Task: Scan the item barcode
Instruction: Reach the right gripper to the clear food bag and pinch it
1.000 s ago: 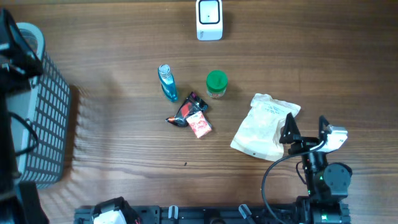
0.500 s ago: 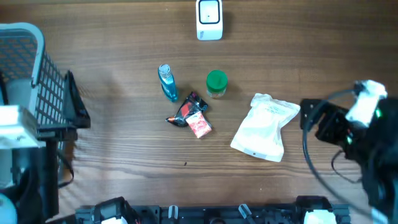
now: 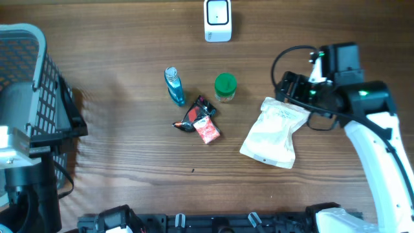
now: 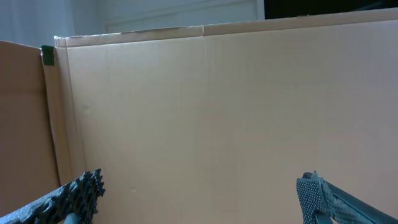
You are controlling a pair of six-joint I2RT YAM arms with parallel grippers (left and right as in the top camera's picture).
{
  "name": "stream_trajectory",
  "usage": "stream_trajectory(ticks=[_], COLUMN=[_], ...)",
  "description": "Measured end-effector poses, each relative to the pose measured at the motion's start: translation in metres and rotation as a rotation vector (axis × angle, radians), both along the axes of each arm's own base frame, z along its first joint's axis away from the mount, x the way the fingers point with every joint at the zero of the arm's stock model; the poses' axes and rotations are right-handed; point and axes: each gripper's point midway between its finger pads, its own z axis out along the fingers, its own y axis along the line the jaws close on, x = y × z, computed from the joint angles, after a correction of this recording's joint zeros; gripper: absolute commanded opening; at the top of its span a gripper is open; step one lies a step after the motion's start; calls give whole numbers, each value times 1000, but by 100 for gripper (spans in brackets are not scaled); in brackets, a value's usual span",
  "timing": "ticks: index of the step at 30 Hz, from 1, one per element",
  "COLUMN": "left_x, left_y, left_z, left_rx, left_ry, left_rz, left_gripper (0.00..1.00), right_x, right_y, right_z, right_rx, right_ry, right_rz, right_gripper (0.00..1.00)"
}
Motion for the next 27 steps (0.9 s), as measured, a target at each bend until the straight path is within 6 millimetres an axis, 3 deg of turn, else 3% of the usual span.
stream_trajectory(ticks=[5,8,10,11,12,13,16,18,24,27], left_x=[1,1,1,1,1,1,1,1,1,1], left_y=[1,1,1,1,1,1,1,1,1,1], left_z=[-2,-2,-2,-3,-3,-3,-3,-3,-3,-3], left_rx=[-5,-5,-5,-5,-5,-5,-6,-5,-5,-5], left_ry=[9,10,10,12,12,12,12,12,12,12], left_rz=[5,5,5,5,5,5,5,5,5,5], left_gripper=[100,100,100,100,100,100,100,100,100,100], right_x=[-36,-44,-51,-52,-57,-57,-51,-57,-38,-37], right_y=[-9,-11,-12,-11,-11,-11,-9,-10,-7,-7], right_z=[-23,-31,-56,-68,-82,-90,-113,-130,-140,-168], right_rx=[-21,-33,-41,-40,-36,-34,-18,-19,-7,-21], right_ry=[212,247,281,289,309,306,265,278,226,272], right_rz=[-130,-132,-131,-130,-128,-131,-137,-136,-136,-138], right_gripper=[100,99,49,30,15,6,5,5,5,5])
